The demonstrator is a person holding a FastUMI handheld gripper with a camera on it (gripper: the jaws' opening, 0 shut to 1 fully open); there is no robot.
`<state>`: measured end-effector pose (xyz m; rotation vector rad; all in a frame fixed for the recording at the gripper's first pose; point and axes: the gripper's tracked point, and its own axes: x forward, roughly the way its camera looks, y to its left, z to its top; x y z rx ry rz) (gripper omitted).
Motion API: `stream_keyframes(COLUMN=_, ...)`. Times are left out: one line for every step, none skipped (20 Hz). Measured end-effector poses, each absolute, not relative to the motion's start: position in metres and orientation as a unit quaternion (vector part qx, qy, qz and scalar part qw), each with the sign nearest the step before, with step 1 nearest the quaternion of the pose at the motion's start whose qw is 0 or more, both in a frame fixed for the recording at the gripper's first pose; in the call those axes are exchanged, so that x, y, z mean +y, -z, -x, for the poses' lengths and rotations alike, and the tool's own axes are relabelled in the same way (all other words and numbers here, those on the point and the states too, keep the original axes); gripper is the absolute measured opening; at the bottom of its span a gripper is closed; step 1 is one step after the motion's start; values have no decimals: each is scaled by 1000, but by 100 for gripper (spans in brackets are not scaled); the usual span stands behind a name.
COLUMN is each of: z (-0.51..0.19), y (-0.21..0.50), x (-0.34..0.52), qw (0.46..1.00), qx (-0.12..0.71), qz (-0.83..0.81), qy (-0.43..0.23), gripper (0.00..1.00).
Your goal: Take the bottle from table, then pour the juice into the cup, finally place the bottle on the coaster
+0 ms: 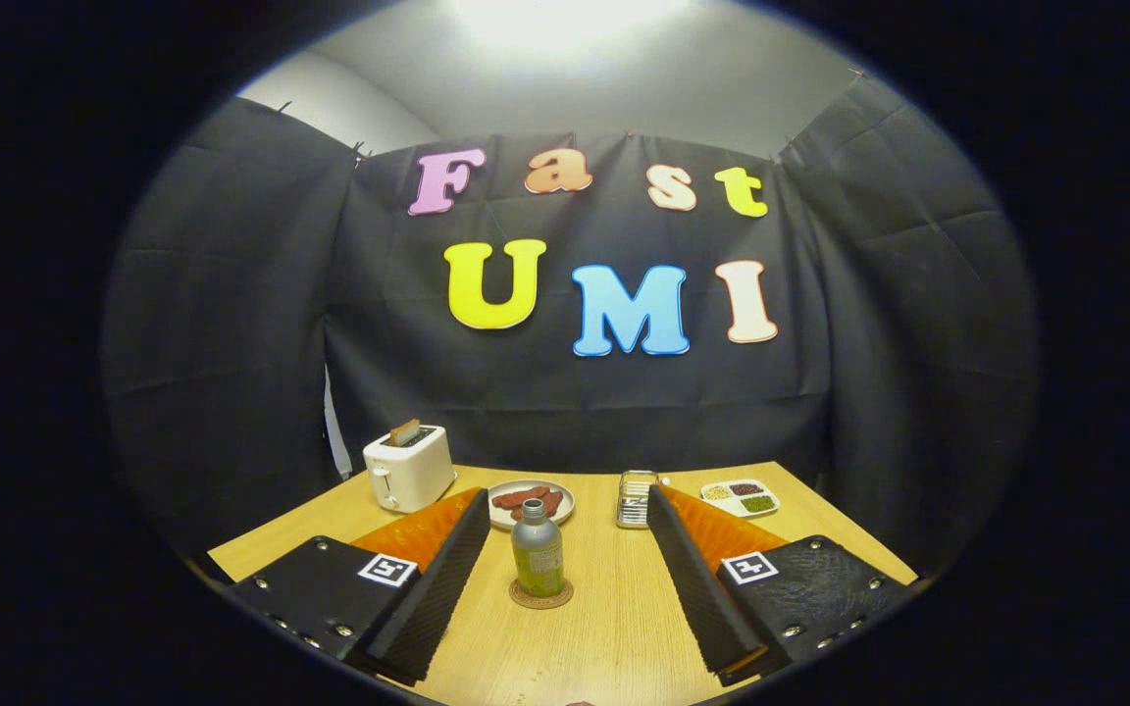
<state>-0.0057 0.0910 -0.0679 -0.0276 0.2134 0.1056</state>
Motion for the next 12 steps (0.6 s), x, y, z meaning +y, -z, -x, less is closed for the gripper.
stream_keyframes(z=10, y=65, x=91, qw=993, qx=103, qz=16, qy=-52, gripper=97)
stream_keyframes(z=14, y=63, x=89, qw=994, qx=99, qz=16, qy=-49, gripper=97)
stream_keyframes(z=16, y=61, x=89, qw=994, qx=97, qz=17, qy=-48, gripper=98)
stream_keyframes(z=18, y=61, x=88, qw=994, qx=94, qz=18, qy=-47, gripper=97)
stream_keyframes(z=19, y=62, x=88, qw=994, qx=95, qz=24, qy=-47, gripper=98)
stream_keyframes(z=21, y=65, x=86, qw=994, qx=96, qz=33, qy=-45, gripper=97)
stream_keyframes(z=22, y=64, x=86, qw=994, qx=96, qz=37, qy=-45, gripper=97)
stream_keyframes(z=24, y=65, x=88, qw=994, qx=95, qz=38, qy=-46, gripper=98)
stream_keyframes(z=25, y=65, x=89, qw=994, qx=95, qz=37, qy=-48, gripper=98)
stream_keyframes(z=25, y=67, x=89, qw=994, qx=95, qz=37, qy=-50, gripper=98)
stream_keyframes(z=25, y=70, x=91, qw=993, qx=98, qz=40, qy=-52, gripper=98)
stream_keyframes(z=25, y=70, x=91, qw=993, qx=97, qz=42, qy=-52, gripper=98)
